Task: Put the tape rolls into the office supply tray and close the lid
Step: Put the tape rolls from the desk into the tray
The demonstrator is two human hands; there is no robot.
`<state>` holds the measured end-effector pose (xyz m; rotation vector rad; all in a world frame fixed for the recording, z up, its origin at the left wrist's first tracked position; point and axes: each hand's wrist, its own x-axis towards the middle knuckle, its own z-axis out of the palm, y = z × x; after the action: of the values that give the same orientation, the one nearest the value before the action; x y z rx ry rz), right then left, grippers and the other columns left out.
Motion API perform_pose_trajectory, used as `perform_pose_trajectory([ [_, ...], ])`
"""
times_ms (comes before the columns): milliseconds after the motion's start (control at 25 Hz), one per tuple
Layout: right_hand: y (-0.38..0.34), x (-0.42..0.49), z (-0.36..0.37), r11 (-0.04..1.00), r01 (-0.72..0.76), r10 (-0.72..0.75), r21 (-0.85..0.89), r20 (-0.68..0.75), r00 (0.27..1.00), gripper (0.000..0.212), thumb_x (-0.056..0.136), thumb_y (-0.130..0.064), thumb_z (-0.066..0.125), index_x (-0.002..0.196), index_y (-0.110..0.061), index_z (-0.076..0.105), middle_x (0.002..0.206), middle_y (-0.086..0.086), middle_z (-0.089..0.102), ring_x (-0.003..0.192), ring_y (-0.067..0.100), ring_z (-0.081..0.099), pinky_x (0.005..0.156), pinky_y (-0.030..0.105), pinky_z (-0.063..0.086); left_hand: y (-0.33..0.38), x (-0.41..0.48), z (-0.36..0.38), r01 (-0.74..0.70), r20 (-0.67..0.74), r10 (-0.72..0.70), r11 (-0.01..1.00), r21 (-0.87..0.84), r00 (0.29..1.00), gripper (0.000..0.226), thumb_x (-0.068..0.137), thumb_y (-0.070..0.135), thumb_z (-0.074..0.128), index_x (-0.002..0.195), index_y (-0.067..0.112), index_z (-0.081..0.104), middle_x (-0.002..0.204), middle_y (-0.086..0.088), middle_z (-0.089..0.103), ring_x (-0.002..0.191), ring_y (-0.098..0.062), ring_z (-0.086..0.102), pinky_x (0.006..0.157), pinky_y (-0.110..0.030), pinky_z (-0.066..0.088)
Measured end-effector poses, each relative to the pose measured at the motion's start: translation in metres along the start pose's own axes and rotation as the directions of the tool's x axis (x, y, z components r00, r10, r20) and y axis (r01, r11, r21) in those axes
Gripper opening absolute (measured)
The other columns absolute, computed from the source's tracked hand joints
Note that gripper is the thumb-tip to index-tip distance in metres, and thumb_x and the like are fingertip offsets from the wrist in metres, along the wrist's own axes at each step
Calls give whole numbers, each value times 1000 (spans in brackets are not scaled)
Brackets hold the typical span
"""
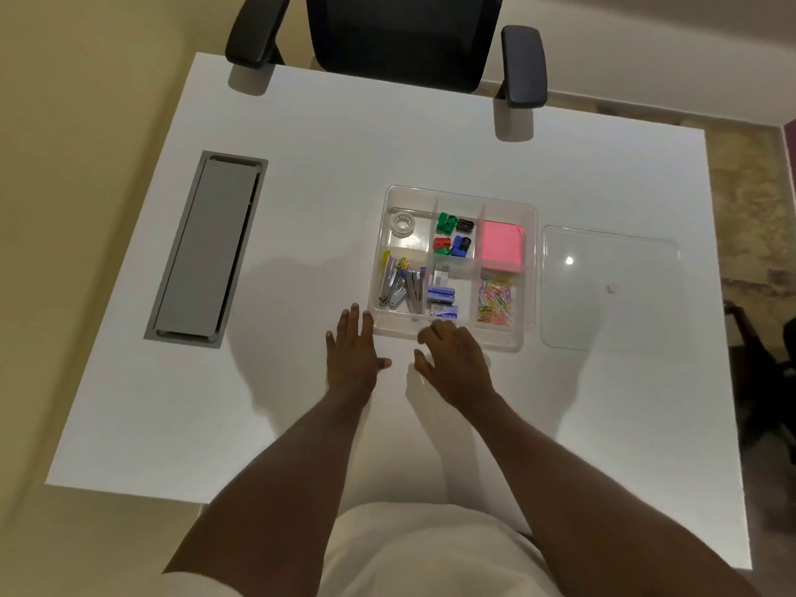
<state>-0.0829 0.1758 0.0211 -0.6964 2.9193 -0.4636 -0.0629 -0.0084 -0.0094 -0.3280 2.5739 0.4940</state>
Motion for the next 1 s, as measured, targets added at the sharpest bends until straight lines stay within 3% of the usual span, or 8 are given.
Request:
perform_pose_trajectory([
  [280, 13, -33, 12, 973, -230, 217, 29, 235, 947, 66, 79, -33, 83, 136, -15, 56, 136, 6, 61, 122, 26, 58, 100, 41, 51, 0, 1, 0, -11, 10, 11, 1000, 8, 1000, 102, 91, 46, 72, 165, 16, 9, 175, -8, -4, 162, -30, -5, 131, -57, 10],
  [520, 8, -28, 21, 976, -215, 206, 4, 269, 941, 50, 81, -14, 81, 127, -14, 62, 128, 8, 62, 118, 28, 59, 95, 42, 55, -1, 2, 1, -7, 14, 7, 1000, 2, 1000, 102, 91, 48, 72, 165, 17, 8, 175, -8, -5, 162, -30, -5, 131, -57, 9],
  [600, 6, -25, 22, 981, -195, 193, -19, 246, 950, 44, 81, -16, 79, 122, -14, 62, 123, 9, 62, 112, 29, 60, 91, 42, 57, -1, 3, 2, -6, 9, 6, 1000, 3, 1000, 103, 91, 49, 72, 165, 18, 9, 175, -7, -5, 162, -30, -5, 131, -57, 9],
  [800, -1, -2, 11, 1000, -19, 18, 19, 68, 998, 58, 76, -32, 87, 125, -16, 61, 123, 10, 66, 104, 27, 67, 85, 39, 60, -1, 4, 4, 2, 10, -2, 1000, -3, 1000, 103, 91, 51, 71, 165, 20, 7, 175, -6, -7, 162, -29, -6, 131, -57, 6],
  [1000, 3, 67, -20, 988, -54, 49, 147, 39, 998, 54, 87, -30, 78, 132, -15, 55, 127, 13, 60, 107, 25, 64, 87, 33, 58, -3, 6, 5, -3, 10, 3, 1000, -13, 1000, 103, 91, 48, 73, 165, 18, 9, 175, -7, -5, 162, -29, -6, 131, -56, 7],
])
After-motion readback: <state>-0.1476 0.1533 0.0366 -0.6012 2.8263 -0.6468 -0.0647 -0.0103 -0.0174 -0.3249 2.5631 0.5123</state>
